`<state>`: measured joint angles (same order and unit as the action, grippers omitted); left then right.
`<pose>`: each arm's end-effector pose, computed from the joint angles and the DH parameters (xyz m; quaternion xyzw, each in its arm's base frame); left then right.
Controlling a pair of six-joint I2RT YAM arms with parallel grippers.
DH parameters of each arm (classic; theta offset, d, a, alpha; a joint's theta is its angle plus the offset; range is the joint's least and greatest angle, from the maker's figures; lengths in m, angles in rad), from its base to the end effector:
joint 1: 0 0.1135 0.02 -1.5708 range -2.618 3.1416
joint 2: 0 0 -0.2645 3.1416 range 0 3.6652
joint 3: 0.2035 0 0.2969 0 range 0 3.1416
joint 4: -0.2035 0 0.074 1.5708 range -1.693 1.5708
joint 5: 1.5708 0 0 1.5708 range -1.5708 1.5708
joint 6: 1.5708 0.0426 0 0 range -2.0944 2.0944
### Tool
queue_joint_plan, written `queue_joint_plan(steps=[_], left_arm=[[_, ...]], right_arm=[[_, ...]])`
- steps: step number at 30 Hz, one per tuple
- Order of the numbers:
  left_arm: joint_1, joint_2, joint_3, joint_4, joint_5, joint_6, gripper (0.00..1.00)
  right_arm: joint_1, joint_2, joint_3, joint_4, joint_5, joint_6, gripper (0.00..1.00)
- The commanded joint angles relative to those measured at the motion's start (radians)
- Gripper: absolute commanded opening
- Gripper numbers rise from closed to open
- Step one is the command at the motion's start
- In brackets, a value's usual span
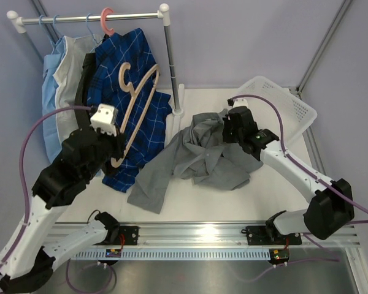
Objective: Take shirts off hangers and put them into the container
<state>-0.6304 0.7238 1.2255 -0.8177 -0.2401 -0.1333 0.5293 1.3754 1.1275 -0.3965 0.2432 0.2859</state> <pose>0.1332 -0.0847 0.4453 0.1296 0.7963 -0.1272 0.5770 0.3137 0.1716 0.2905 -0.0540 0.8880 0.0762 0.4502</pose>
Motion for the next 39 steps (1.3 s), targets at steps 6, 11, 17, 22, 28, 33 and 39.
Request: queue_joint_plan(steps=[6,11,17,22,28,33,39], left_arm=[[0.008,0.386,0.404,0.161,-0.341,0.098,0.0],[0.047,0.618,0.638,0.181,-0.318,0.161,0.0],[0.135,0.793,0.81,0.23,-0.219,0.169,0.0],[0.221,0.884,0.829,0.232,-0.11,0.136,0.0],[0.282,0.931,0.806,0.27,0.011,0.138,0.0],[0.296,0.937,0.766,0.27,0.093,0.138,0.0],[0.31,0.928,0.77,0.262,0.157,0.097,0.0]], right_arm=[[0.005,-0.139,-0.086,0.085,-0.151,0.015,0.0],[0.005,-0.18,-0.109,0.1,-0.185,0.013,0.0],[0.005,-0.203,-0.132,0.119,-0.205,0.015,0.0],[0.005,-0.225,-0.146,0.127,-0.205,0.009,0.0],[0.003,-0.223,-0.153,0.13,-0.2,0.01,0.0],[0.005,-0.223,-0.153,0.13,-0.194,0.006,0.0],[0.005,-0.225,-0.152,0.128,-0.199,0.007,0.0]])
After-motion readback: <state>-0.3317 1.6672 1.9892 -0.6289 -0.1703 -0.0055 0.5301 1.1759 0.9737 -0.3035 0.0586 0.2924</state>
